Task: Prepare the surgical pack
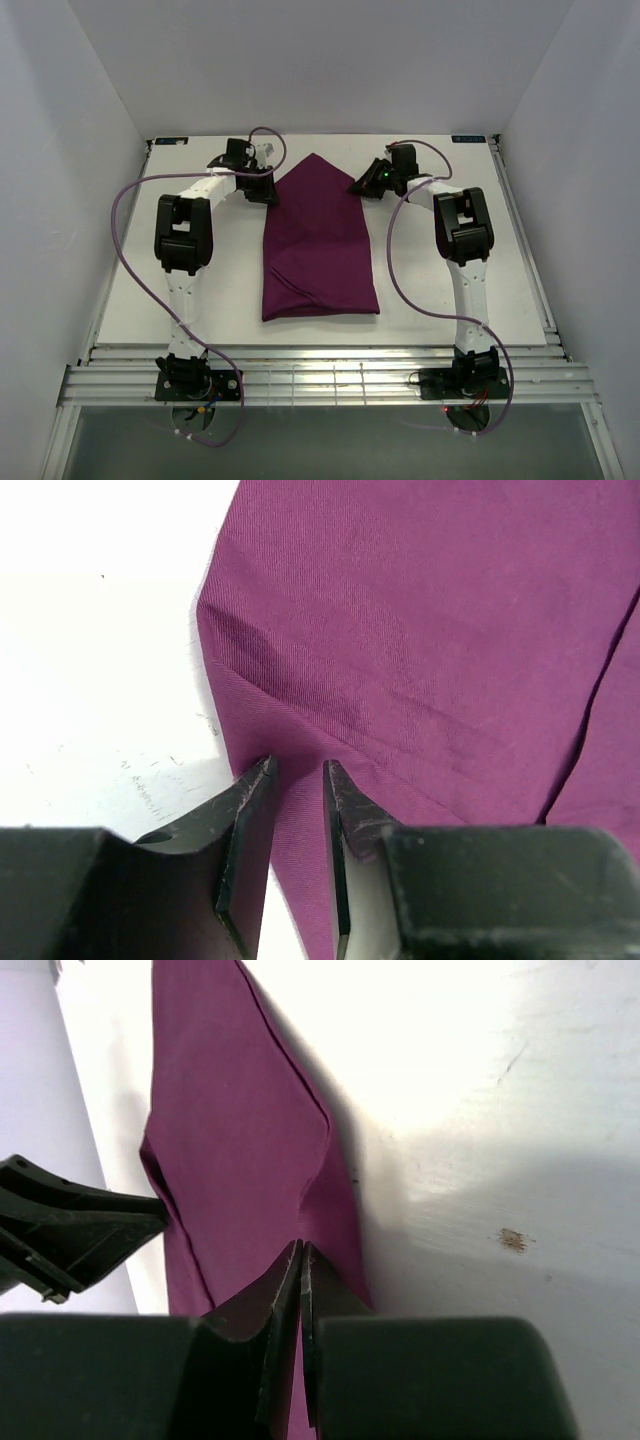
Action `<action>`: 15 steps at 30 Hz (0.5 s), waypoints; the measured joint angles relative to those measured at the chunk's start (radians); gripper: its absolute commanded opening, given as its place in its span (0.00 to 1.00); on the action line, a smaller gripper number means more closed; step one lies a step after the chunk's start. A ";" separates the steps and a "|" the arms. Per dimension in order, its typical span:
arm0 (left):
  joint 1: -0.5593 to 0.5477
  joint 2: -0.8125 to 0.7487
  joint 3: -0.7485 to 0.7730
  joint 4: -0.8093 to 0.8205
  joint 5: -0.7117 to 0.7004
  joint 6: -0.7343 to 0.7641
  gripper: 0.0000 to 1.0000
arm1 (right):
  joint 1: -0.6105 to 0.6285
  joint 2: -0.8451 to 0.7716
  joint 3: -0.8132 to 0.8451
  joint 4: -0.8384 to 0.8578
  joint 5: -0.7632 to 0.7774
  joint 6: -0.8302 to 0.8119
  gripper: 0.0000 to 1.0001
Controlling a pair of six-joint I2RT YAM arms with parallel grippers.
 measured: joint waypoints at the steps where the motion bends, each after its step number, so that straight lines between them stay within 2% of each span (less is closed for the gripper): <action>1: 0.000 0.000 0.000 0.000 0.002 0.000 0.37 | -0.001 0.002 0.004 0.001 -0.002 0.004 0.08; 15: 0.000 -0.002 0.028 0.008 0.024 0.006 0.38 | -0.003 -0.002 0.005 0.011 -0.005 0.010 0.08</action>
